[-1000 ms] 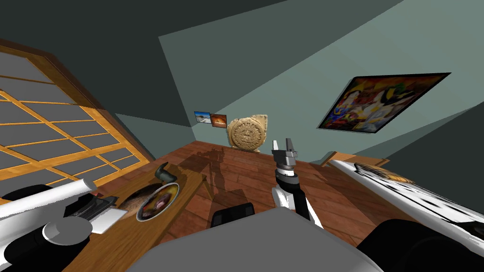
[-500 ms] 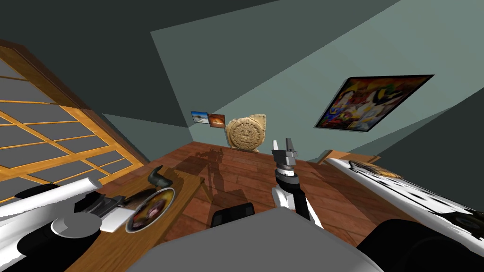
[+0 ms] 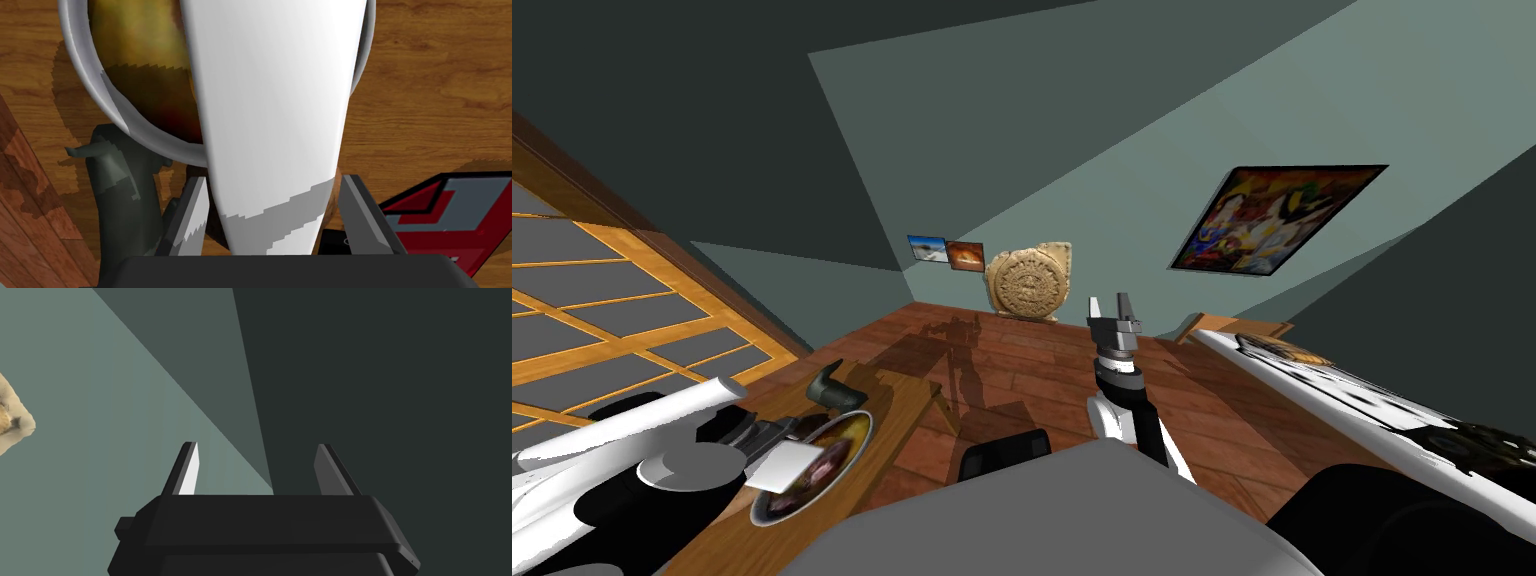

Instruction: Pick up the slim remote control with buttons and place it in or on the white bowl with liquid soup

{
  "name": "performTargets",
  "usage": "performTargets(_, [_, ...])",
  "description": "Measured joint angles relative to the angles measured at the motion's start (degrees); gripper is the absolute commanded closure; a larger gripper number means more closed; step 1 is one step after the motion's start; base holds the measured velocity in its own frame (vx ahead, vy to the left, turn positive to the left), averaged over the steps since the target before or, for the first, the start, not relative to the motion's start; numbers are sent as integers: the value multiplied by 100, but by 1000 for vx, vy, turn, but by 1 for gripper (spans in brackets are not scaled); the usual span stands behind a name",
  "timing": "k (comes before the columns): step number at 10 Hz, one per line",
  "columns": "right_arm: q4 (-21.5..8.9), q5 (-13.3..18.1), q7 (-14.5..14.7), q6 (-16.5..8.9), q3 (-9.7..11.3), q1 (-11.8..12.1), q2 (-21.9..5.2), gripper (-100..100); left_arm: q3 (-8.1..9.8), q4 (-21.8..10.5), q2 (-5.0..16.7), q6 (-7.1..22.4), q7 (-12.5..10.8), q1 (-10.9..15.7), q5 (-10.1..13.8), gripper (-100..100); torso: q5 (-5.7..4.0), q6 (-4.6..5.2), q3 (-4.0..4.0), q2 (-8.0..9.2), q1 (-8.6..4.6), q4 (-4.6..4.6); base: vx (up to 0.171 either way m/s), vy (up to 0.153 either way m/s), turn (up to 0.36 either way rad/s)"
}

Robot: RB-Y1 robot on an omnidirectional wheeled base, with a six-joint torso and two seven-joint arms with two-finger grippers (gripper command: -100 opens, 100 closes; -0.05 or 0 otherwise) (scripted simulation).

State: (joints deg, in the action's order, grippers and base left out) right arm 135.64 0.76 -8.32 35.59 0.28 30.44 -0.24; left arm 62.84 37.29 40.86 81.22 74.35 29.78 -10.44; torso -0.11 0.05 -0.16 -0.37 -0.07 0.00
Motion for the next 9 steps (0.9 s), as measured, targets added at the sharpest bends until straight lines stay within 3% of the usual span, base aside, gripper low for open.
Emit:
performTargets(4, [0,0,0,0,0,0,0,0,151,224,-255,383,69,7,-76,100,-3,-6,2,7,-6,-2,17,24,-59])
performTargets(5, [0,0,0,0,0,0,0,0,204,53,-254,414,79,53,-109,100,-4,-3,1,5,-3,-1,9,17,-37])
performTargets(6, [0,0,0,0,0,0,0,0,208,24,-260,417,83,62,-112,-100,-8,-12,5,11,-6,1,0,0,0])
performTargets(9, [0,0,0,0,0,0,0,0,207,26,-260,417,84,62,-111,-100,-10,-13,11,19,-13,3,0,0,0])
